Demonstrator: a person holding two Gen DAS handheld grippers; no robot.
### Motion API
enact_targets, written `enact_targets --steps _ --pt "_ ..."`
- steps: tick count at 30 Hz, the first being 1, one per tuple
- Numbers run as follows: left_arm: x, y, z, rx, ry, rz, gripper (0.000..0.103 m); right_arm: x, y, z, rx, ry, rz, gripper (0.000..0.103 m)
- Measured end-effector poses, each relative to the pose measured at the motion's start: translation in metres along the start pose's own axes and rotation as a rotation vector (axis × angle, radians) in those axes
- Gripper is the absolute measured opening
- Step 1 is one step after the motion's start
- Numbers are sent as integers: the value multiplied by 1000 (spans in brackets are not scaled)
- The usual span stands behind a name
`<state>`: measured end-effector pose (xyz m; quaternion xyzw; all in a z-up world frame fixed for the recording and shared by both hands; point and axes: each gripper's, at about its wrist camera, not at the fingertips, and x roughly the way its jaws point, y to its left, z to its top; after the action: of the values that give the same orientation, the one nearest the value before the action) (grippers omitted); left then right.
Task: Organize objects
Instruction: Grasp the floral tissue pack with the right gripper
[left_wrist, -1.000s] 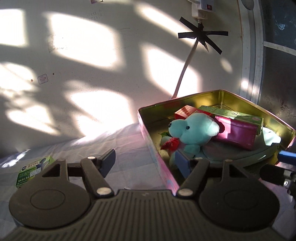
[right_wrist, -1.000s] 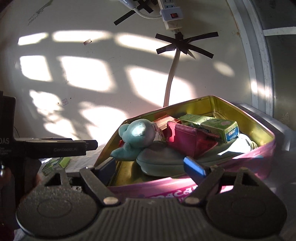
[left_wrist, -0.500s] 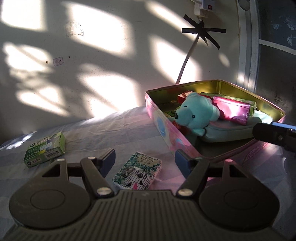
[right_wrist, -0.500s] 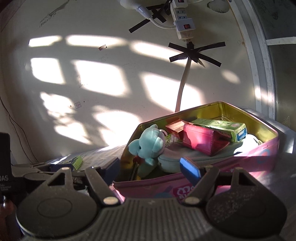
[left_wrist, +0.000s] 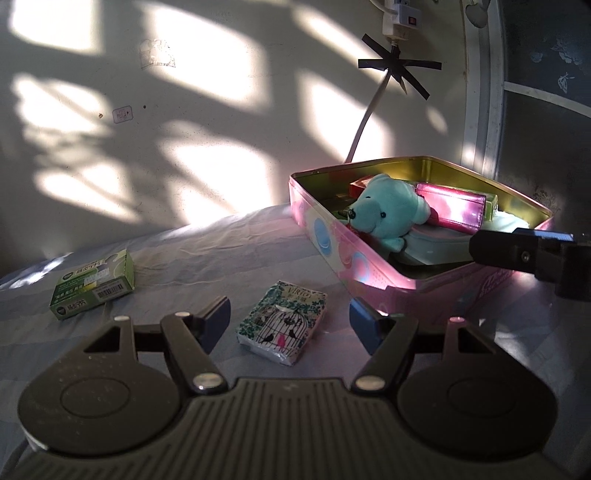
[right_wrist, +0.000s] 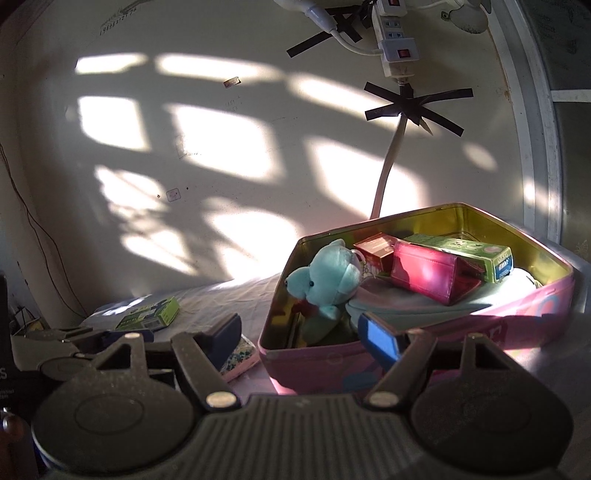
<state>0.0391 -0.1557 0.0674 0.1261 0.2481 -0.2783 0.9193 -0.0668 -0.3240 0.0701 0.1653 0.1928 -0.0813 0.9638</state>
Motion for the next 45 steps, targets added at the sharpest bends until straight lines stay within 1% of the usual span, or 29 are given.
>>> enact_targets --steps 8,10,15,21,26,30,33,36,39,42,45 --pt "0 31 -14 -41 10 22 73 4 31 0 -56 20 46 73" --pt "1 40 -19 -57 13 35 77 6 40 1 -76 27 59 73" --pt "0 66 -29 -107 22 74 77 16 63 -1 -116 55 92 73" --pt "7 97 -38 -166 37 130 77 28 90 -9 -178 106 136 73" --pt "14 115 -47 -200 49 177 77 42 108 -21 -230 166 157 73" --pt "21 129 -55 -237 68 197 77 57 120 -32 -276 220 154 73" --pt "26 135 -58 -252 82 199 77 67 129 -34 -335 223 138 72" --pt "31 141 -60 -271 93 188 77 80 134 -32 -376 231 127 72" --pt "31 146 -61 -297 96 177 77 99 137 -32 -453 249 103 72" --pt "31 153 -63 -334 98 164 77 120 137 -29 -510 276 68 72" --pt "30 159 -65 -372 99 151 77 136 138 -28 -548 310 54 72"
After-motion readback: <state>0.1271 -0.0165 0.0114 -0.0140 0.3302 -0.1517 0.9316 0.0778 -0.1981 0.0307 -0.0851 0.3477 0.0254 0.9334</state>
